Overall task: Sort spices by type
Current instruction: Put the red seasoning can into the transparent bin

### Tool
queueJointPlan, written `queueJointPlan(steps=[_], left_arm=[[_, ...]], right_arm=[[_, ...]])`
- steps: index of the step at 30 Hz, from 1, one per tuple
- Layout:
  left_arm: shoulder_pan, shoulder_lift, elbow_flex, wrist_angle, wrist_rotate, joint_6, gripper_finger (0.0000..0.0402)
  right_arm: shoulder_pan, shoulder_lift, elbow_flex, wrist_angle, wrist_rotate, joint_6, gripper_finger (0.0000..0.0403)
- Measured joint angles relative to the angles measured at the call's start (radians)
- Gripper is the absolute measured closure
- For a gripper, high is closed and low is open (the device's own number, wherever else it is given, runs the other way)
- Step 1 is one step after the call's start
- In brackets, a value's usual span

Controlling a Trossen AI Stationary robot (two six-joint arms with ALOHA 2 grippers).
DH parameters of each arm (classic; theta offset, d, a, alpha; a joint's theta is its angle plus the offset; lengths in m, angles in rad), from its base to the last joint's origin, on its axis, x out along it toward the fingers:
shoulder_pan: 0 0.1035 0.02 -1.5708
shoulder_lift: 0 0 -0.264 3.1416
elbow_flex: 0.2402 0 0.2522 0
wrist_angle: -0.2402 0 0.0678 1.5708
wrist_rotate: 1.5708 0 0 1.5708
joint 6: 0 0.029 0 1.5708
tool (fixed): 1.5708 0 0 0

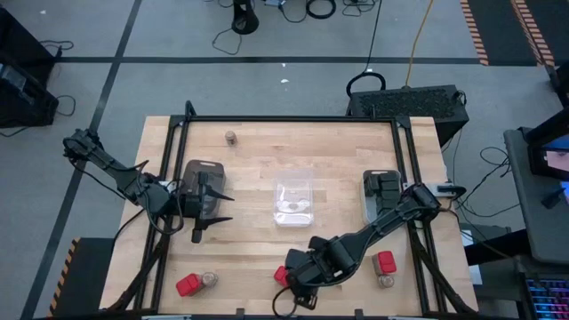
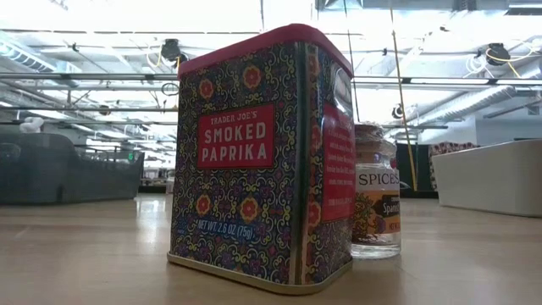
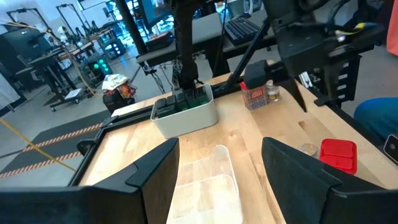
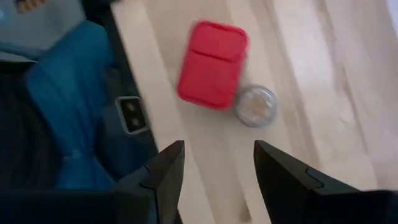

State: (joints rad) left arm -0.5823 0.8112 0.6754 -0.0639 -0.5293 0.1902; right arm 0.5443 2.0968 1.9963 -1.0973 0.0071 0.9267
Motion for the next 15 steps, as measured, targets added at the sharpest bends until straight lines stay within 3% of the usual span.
queueJointPlan(steps=[15], left_arm=[[0.0, 0.0, 0.0, 0.002, 0.0, 0.0, 0.0166]], right_arm=[[-0.088, 0.067, 0.0, 0.078, -0.043, -0.012, 0.0132]])
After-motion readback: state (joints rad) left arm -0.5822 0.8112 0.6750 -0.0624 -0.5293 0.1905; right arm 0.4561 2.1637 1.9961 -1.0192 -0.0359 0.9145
